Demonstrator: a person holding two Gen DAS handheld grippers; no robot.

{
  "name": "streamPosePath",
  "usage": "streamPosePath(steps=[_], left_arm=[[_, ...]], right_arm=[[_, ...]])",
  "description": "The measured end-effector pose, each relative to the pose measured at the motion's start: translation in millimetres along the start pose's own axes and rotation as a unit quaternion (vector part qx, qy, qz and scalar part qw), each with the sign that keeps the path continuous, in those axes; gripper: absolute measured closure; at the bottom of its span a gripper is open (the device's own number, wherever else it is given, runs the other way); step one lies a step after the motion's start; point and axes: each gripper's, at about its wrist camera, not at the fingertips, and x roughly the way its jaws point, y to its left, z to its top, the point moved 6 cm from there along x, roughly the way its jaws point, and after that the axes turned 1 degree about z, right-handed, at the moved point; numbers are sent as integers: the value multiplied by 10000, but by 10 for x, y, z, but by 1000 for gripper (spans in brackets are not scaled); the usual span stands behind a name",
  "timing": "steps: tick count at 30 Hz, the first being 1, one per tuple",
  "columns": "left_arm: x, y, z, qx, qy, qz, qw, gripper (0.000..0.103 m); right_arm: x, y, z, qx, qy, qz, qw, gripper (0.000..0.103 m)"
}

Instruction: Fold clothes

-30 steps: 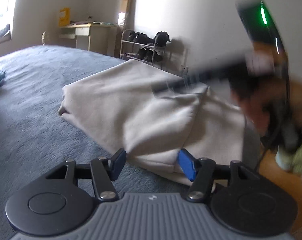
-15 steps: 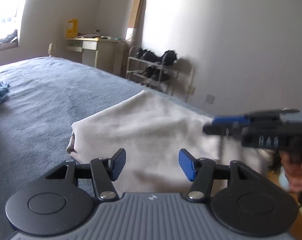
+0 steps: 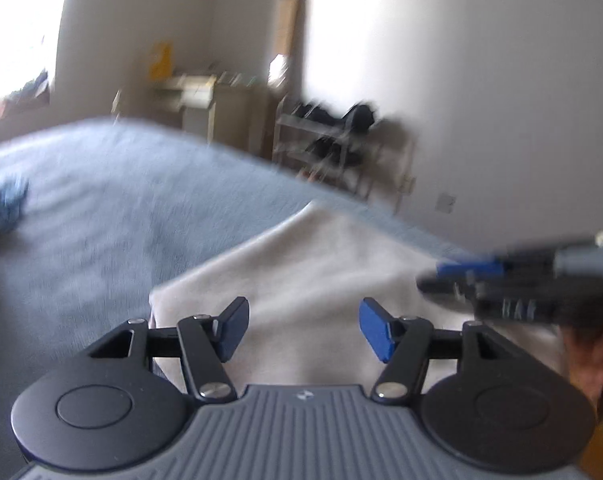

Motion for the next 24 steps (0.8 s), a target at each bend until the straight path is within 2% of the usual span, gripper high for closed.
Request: streamPosePath(steps=[1, 2, 4, 6, 9, 12, 14, 15, 17, 21, 24], left_arm=[[112, 55, -56, -40, 195, 49, 9998, 44], [141, 84, -100, 20, 213, 31, 9998, 43], [69, 94, -123, 214, 53, -11, 9998, 43], [-29, 84, -66, 303, -3, 19, 9995, 44], [-73, 81, 88, 195, -125, 52, 9997, 43], [121, 79, 131, 76, 216, 429, 9988, 42], [209, 48, 100, 84, 305, 595, 9977, 40], [211, 22, 100, 131, 251, 650, 9975, 41], [195, -13, 101, 189, 236, 732, 9969, 40], [167, -14, 83, 171, 238, 736, 9969, 40], [156, -25, 74, 191, 236, 803, 9963, 40]], right_arm=[[102, -47, -66, 33, 154, -16, 9999, 77], [203, -94, -131, 67, 309, -32, 9995, 78], [153, -78, -32, 56, 524, -61, 9986, 78], [123, -21, 147, -83, 487, -99, 9987, 78], [249, 29, 517, -272, 167, -131, 9994, 78], [565, 65, 754, -224, -45, -42, 9997, 79], [857, 13, 668, 4, 258, 29, 9997, 78], [1028, -32, 551, 110, 620, 46, 9980, 79], [1108, -71, 500, 131, 790, 26, 9968, 79], [978, 9, 781, 207, 417, 329, 9984, 78], [1249, -4, 783, 377, 588, 326, 9970, 80]])
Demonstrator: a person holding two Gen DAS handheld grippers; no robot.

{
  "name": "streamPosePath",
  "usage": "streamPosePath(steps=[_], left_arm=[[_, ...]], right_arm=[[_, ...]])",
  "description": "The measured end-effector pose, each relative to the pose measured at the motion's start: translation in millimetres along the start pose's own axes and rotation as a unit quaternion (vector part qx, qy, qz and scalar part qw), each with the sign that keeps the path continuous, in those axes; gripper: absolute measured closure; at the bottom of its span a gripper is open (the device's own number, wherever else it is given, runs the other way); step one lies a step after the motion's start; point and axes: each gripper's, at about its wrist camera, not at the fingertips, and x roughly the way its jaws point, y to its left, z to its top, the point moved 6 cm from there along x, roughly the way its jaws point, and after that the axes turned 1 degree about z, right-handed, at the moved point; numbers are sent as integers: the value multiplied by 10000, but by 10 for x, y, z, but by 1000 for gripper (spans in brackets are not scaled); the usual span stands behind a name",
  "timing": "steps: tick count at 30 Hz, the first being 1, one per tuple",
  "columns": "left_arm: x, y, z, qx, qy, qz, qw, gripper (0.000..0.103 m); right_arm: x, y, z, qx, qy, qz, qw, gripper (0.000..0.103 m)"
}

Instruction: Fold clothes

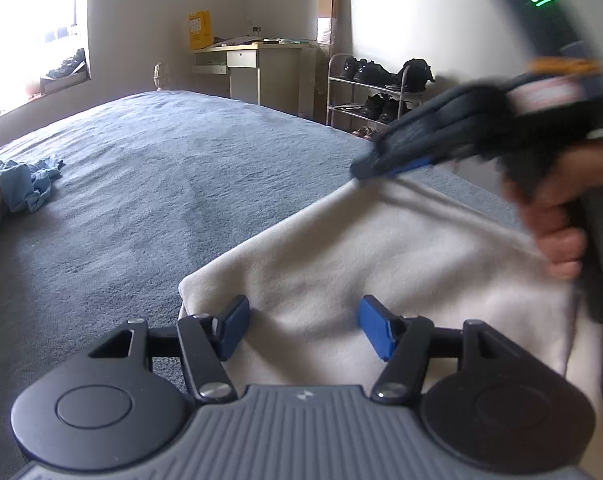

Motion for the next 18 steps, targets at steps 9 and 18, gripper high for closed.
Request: streamPosePath(steps=[9, 18], left_arm=[[0, -12, -8, 73, 24, 52, 10000, 40], [8, -35, -9, 100, 73, 147, 9998, 40]], right_arm=[[-527, 14, -29, -302, -111, -283, 9991, 80], [-567, -109, -320, -211, 257, -555, 9979, 79]])
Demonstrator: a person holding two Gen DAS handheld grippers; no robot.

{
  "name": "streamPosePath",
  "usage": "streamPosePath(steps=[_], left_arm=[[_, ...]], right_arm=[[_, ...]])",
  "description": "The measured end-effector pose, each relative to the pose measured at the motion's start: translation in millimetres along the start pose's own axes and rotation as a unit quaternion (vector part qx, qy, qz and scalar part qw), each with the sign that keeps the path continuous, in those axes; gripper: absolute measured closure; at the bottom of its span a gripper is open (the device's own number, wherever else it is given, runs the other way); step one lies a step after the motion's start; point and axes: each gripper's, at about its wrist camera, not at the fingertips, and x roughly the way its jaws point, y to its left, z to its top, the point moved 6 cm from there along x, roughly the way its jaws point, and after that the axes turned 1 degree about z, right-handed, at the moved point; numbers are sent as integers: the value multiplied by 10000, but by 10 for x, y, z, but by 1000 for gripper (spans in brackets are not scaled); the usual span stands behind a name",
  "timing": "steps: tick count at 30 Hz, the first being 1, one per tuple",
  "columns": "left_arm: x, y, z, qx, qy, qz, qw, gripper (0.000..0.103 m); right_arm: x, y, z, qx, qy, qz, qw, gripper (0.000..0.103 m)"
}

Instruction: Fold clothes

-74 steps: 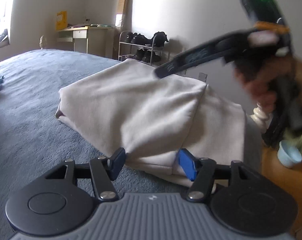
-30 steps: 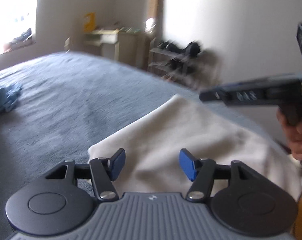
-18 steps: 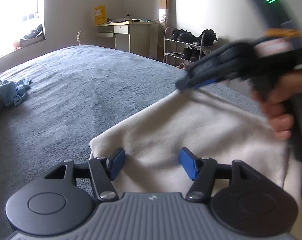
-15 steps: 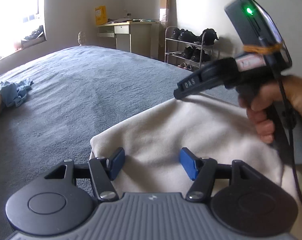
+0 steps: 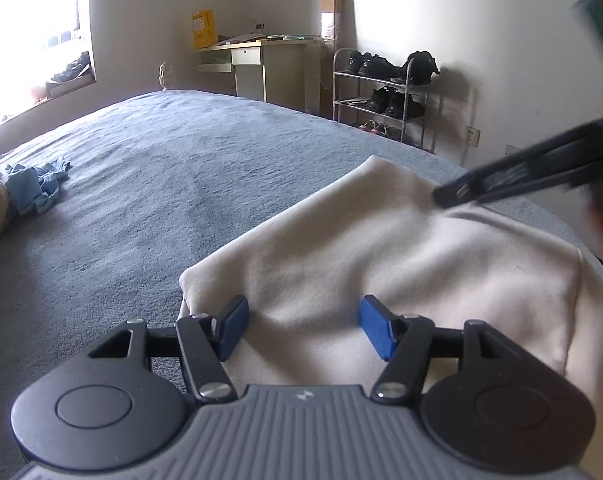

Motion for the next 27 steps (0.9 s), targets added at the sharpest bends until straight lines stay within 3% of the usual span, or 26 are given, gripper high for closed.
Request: streamPosePath(steps=[3, 6, 9, 11, 15, 18, 20, 24, 27], left_arm=[[-1, -4, 2, 8, 14, 16, 10000, 39], [-6, -13, -2, -2, 33, 29, 10000, 39], [-9, -32, -8, 60, 45, 52, 10000, 39], [-9, -32, -11, 57, 43, 74, 9999, 39], [-5, -13, -17, 56, 23, 27, 10000, 39], [-33, -9, -8, 101, -37, -52, 9999, 39], [-150, 9, 2, 70, -143, -77, 9998, 42], [-545, -45, -14, 7, -465, -366, 9982, 42], [-747, -316, -140, 521, -540, -585, 9955, 41]], right_arm=[[-370, 80, -50, -188, -135, 178, 9996, 79], [-352, 148, -307, -496, 218, 124, 9985, 80], [-210, 99, -484, -523, 231, 62, 9983, 79], [-344, 65, -445, -217, 150, 55, 9996, 79], [-779, 145, -516, -312, -195, 89, 9993, 79], [-531, 120, -796, -498, 195, -76, 9985, 80], [-492, 134, -845, -599, 130, -139, 9980, 80], [-904, 139, -701, -362, -376, -126, 9986, 80], [-776, 74, -890, -246, -64, -120, 9996, 80]])
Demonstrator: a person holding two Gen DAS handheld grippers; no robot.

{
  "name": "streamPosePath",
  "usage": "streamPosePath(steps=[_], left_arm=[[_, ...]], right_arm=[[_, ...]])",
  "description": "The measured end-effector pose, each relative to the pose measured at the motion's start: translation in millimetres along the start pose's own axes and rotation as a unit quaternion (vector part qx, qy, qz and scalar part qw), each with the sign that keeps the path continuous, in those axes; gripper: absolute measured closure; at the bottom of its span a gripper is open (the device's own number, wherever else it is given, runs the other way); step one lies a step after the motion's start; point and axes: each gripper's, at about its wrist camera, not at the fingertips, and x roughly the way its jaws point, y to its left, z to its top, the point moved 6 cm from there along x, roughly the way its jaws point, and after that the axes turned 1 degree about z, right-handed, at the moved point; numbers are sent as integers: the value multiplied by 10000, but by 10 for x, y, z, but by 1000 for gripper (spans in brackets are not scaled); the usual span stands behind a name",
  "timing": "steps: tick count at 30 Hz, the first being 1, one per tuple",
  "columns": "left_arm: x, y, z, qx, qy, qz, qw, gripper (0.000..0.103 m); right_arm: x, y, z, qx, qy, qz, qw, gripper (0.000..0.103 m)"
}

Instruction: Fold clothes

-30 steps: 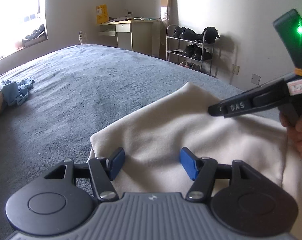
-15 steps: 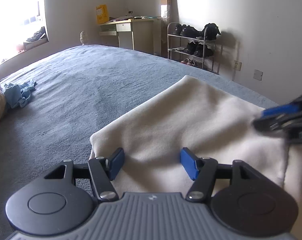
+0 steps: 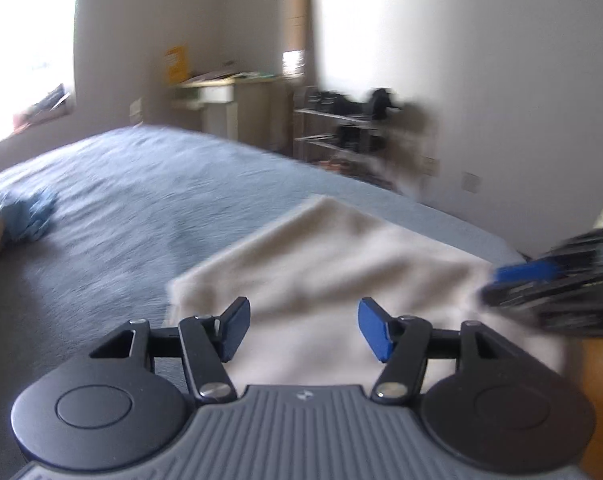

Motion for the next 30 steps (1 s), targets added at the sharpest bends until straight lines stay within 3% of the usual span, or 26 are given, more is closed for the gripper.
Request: streamPosePath(steps=[3, 9, 13, 14, 16, 19, 21, 22, 24, 27, 30], left_arm=[[191, -254, -260, 648, 427, 274, 9966, 41], [203, -211, -341, 469, 502, 269, 9973, 42], [311, -265, -423, 814, 468, 357, 9949, 36], [320, -263, -427, 851, 447, 357, 9947, 35], [320, -242, -414, 844, 438, 309, 9950, 35], [338, -212, -400, 814, 476, 207, 9953, 33], [350, -212, -399, 853, 485, 178, 9950, 31], [356, -213, -395, 847, 493, 166, 9951, 31], [340, -202, -380, 769, 501, 147, 9957, 31], [227, -210, -343, 677, 431, 92, 9967, 35], [38, -278, -326, 838, 184, -3, 9963, 36]], right_arm=[[130, -62, -124, 183, 36, 111, 9998, 79], [-385, -190, -123, 630, -399, 71, 9972, 79], [-150, -233, -622, 775, 59, 149, 9969, 79], [-190, -261, -690, 990, -118, 183, 9948, 79], [-356, -344, -816, 1621, -505, 252, 9852, 78], [-616, -456, -1075, 2678, -974, 357, 9579, 76], [-647, -466, -1275, 3273, -1125, 644, 9360, 76], [-647, -456, -1331, 3396, -1173, 681, 9307, 75], [-644, -460, -1408, 3524, -1258, 582, 9255, 72], [-664, -574, -1413, 3338, -1353, -88, 9328, 71], [-674, -656, -1416, 3674, -1518, 216, 9173, 70]])
